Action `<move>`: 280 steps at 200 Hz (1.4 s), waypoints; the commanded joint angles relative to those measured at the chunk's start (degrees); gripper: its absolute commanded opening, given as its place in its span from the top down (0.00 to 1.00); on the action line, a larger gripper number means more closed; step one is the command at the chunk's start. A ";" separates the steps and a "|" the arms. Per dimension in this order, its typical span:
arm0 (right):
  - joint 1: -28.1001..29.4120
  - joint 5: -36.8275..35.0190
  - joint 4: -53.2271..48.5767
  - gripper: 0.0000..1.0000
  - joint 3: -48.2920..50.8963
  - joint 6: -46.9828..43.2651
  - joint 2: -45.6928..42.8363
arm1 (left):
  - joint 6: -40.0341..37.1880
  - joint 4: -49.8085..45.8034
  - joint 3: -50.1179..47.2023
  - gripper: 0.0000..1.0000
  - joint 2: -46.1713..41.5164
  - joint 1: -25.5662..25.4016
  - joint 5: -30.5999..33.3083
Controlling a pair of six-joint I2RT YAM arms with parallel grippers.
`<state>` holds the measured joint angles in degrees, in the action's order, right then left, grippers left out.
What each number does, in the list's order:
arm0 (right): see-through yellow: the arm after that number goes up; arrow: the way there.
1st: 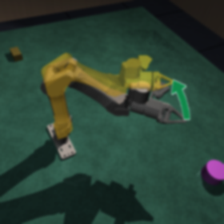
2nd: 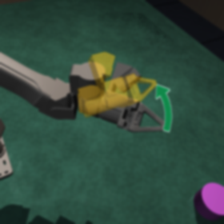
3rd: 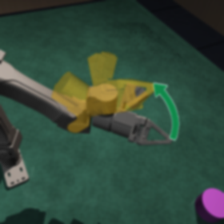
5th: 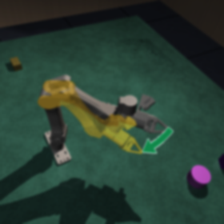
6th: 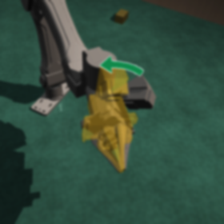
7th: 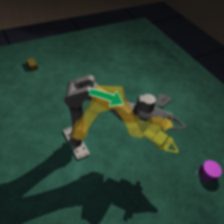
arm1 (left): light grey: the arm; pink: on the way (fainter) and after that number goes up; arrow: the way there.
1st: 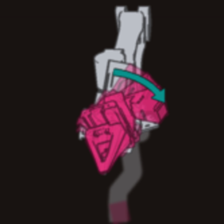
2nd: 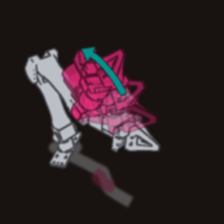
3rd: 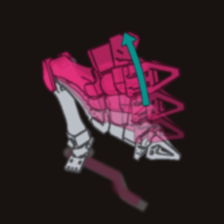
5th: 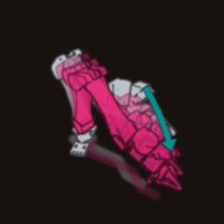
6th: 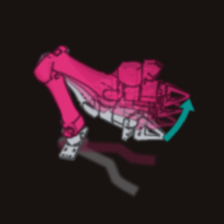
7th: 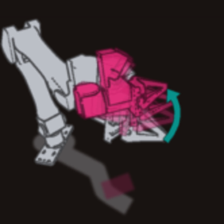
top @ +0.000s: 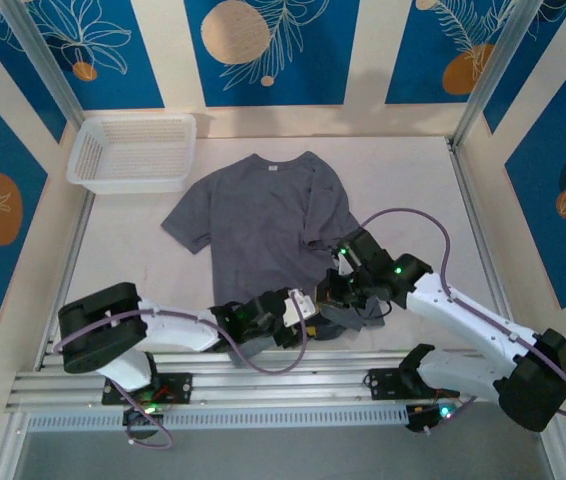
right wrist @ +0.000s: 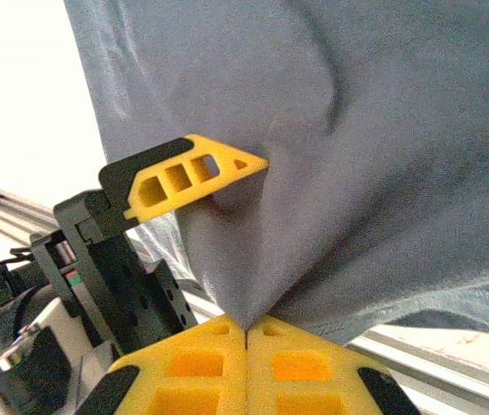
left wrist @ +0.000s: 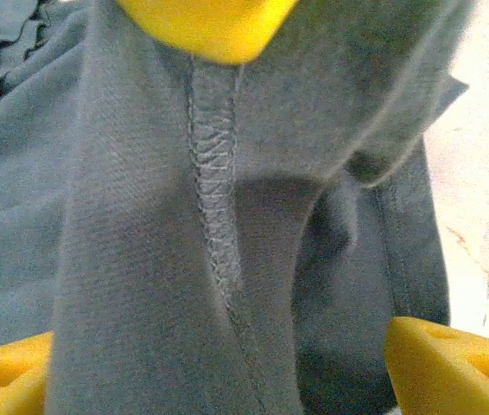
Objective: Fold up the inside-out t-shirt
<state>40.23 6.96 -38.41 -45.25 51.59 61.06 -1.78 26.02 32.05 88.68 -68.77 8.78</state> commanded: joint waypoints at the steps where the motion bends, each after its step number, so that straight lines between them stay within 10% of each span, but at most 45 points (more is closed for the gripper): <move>1: 0.54 7.14 3.54 0.92 0.23 1.14 -1.58 | 2.92 -1.80 -0.12 0.29 1.35 0.92 6.23; 25: 0.33 5.29 1.89 0.92 0.47 0.79 -2.49 | 4.10 -1.50 -1.06 0.59 -0.83 1.87 7.98; 42: 0.20 3.70 1.48 0.91 0.94 -0.32 -3.26 | 5.35 -3.04 -1.39 1.00 -3.61 2.77 7.98; 92: 9.93 -16.51 8.79 0.51 9.52 -15.76 -15.98 | 13.27 -11.57 1.15 1.00 -16.92 9.82 -4.94; 122: 22.19 -30.02 31.00 0.54 21.29 -28.33 -22.68 | 13.73 -18.20 5.76 1.00 -18.41 12.09 -7.32; 147: 28.71 -39.61 59.06 0.78 29.55 -43.89 -17.37 | 17.14 -20.48 9.02 1.00 -19.25 13.90 -9.61; 181: 27.24 -46.81 77.46 1.00 25.13 -71.98 1.75 | 21.99 -28.00 17.78 1.00 -18.90 15.65 -10.71; 235: 8.53 -52.57 117.68 1.00 16.48 -109.15 27.40 | 28.43 -34.77 32.99 1.00 -14.07 16.54 -11.94; 280: 1.72 -46.81 113.43 1.00 11.17 -106.18 29.56 | 33.69 -39.24 48.62 1.00 -5.99 16.54 -17.24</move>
<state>41.67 -40.56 69.34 -32.25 -52.56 90.61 27.73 -9.13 73.32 80.25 -52.05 -2.57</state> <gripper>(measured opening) 0.060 0.059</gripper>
